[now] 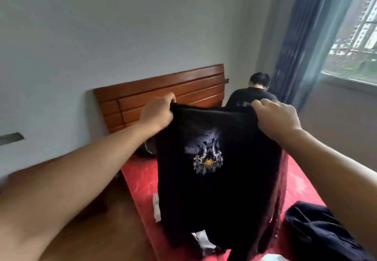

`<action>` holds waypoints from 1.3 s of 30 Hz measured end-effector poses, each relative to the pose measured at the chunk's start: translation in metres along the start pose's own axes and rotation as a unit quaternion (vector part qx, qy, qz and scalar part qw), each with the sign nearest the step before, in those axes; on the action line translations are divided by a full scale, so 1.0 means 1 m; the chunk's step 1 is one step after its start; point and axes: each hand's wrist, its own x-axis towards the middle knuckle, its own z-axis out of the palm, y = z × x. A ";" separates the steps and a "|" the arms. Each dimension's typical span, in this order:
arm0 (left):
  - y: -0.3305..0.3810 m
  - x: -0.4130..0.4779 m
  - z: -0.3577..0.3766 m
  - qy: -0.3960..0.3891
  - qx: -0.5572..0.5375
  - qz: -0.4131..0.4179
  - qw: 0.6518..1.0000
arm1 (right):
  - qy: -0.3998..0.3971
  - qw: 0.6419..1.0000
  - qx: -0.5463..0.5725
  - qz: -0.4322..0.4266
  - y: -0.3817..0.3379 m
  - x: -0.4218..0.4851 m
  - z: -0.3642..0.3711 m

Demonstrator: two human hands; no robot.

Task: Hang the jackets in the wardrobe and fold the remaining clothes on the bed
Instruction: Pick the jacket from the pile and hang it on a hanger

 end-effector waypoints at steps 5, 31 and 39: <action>-0.040 -0.019 -0.105 0.049 0.125 -0.027 0.991 | 0.015 0.988 0.056 -0.141 -0.076 0.032 -0.015; -0.195 -0.465 -0.529 0.139 0.504 -0.401 0.752 | 0.228 0.749 0.378 -0.495 -0.585 -0.007 -0.315; -0.165 -0.611 -0.637 0.164 0.557 -0.542 0.608 | 0.273 0.601 0.436 -0.612 -0.735 -0.091 -0.454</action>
